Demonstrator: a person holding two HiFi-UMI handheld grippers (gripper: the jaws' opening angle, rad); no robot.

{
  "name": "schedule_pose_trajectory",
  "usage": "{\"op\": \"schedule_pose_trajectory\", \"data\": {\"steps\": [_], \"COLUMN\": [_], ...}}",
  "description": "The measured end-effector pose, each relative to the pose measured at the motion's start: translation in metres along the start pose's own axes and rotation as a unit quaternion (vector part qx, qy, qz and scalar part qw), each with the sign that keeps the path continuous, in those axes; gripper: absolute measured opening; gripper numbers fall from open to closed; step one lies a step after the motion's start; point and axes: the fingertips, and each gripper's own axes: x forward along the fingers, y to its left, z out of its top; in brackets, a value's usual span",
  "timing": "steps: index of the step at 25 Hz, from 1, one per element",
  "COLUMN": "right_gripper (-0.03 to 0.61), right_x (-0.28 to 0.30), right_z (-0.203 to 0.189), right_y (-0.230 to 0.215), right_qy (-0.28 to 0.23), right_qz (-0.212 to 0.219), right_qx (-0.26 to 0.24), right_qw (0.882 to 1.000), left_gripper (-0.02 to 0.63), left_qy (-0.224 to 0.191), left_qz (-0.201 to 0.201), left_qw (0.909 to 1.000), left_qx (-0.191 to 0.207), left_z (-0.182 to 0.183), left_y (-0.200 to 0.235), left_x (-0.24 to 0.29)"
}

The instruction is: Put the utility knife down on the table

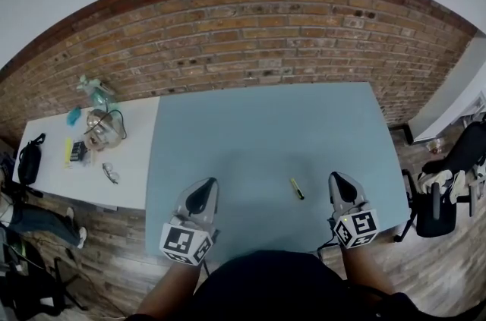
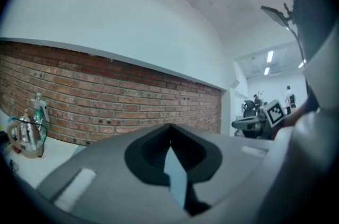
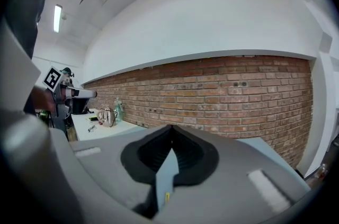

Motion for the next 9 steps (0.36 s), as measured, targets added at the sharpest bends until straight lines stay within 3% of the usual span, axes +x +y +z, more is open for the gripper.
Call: {"op": "schedule_pose_trajectory", "data": {"steps": [9], "right_gripper": [0.002], "right_x": [-0.010], "right_z": [-0.008], "right_y": [-0.016], "right_qy": [0.006], "right_qz": [-0.009], "right_qx": [-0.001], "right_qw": [1.000], "left_gripper": [-0.015], "left_qy": [0.014], "left_qz": [-0.001], "left_qw": [0.9999], "left_qx": [-0.005], "left_z": [-0.012], "left_y": [-0.011], "left_x": [0.008]}}
